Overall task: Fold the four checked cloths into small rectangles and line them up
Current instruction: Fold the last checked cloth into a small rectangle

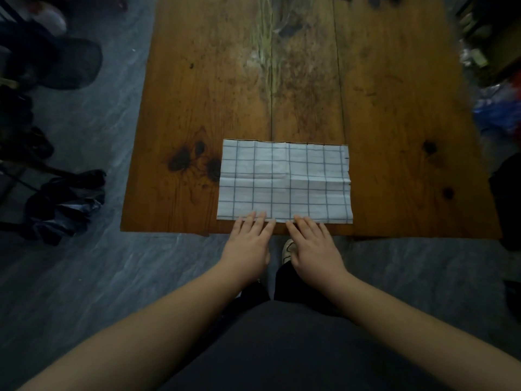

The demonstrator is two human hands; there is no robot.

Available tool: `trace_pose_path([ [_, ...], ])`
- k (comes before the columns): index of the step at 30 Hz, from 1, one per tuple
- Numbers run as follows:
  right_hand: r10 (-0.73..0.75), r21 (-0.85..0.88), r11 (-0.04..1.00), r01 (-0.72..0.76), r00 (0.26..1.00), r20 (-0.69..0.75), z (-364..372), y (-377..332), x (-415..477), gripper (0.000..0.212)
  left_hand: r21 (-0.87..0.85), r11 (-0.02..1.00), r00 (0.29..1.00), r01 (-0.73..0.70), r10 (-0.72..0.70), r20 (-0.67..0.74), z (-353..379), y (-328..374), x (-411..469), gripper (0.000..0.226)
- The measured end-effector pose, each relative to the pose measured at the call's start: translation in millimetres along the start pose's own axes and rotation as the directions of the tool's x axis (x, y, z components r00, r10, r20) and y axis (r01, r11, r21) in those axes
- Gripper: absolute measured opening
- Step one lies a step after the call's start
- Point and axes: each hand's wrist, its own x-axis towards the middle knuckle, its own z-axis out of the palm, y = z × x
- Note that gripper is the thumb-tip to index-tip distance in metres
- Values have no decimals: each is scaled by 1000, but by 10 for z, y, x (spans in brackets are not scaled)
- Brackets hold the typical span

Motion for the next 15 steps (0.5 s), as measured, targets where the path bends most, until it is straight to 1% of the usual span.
trace_pose_path([
  [3, -8, -26, 1000, 8, 1000, 20, 42, -18, 57, 70, 8, 999, 999, -36, 35, 27, 35, 118, 118, 73],
  [8, 1, -62, 998, 2, 999, 39, 149, 0, 116, 74, 27, 999, 998, -19, 17, 58, 171, 109, 164, 76],
  [12, 19, -62, 998, -19, 1000, 4, 199, 109, 46, 73, 29, 1000, 1000, -4, 5, -7, 219, -95, 67, 71],
  [15, 91, -54, 994, -90, 996, 14, 169, 240, -52, 70, 24, 999, 999, 32, -32, -33, 246, -343, -31, 71],
])
